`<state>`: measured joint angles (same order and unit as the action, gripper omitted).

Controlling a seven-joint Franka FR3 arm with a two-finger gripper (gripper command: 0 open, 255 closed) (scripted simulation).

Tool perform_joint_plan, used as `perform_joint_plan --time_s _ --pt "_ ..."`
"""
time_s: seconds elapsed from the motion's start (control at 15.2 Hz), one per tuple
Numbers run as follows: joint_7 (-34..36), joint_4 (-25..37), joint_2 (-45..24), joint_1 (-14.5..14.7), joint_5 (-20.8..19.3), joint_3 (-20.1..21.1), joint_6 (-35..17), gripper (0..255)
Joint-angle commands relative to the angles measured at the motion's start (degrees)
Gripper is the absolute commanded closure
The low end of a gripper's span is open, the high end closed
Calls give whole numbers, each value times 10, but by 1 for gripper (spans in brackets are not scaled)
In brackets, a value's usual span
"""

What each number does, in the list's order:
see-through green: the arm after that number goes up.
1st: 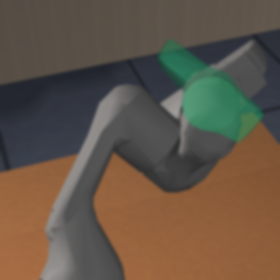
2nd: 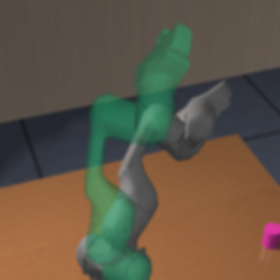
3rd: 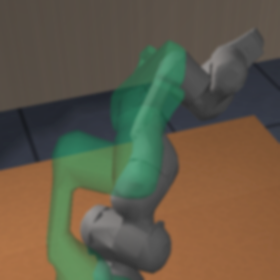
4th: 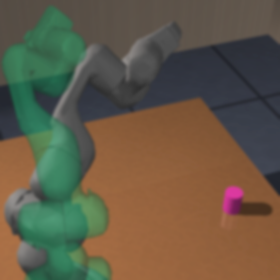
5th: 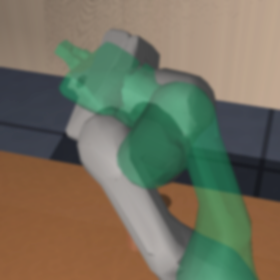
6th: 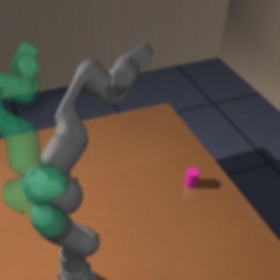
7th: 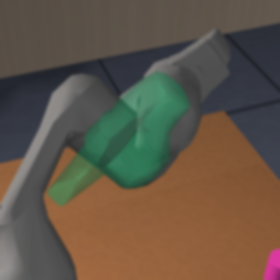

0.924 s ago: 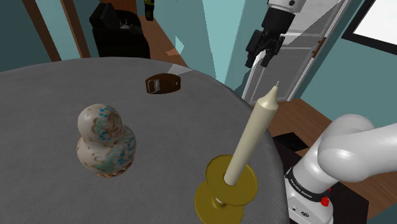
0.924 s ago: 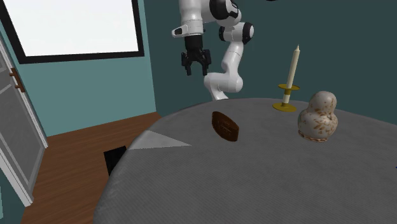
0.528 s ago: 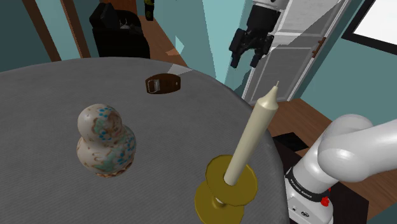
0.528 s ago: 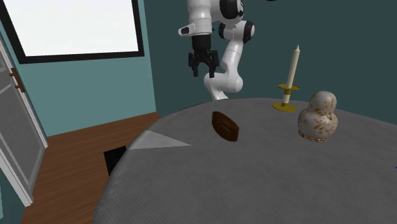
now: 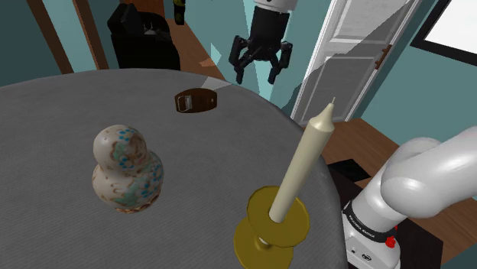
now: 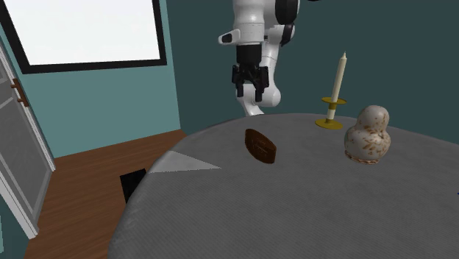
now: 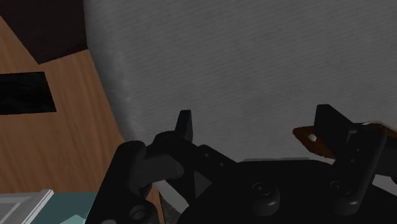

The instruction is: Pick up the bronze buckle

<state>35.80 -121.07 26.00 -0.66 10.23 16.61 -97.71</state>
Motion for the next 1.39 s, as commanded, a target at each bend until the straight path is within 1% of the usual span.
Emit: perform_joint_plan --time_s 0.0,0.2,0.46,0.66,0.86,1.32 --pt "59 34 -40 -3 -6 31 -5 0" --pt "141 95 -111 -9 -28 70 -8 0" --pt "253 192 -218 -7 -78 114 1 0" --pt "336 281 -309 9 -126 134 21 0" --pt "404 374 -395 38 -172 139 51 0" --pt "403 313 -389 35 -170 135 -5 0"
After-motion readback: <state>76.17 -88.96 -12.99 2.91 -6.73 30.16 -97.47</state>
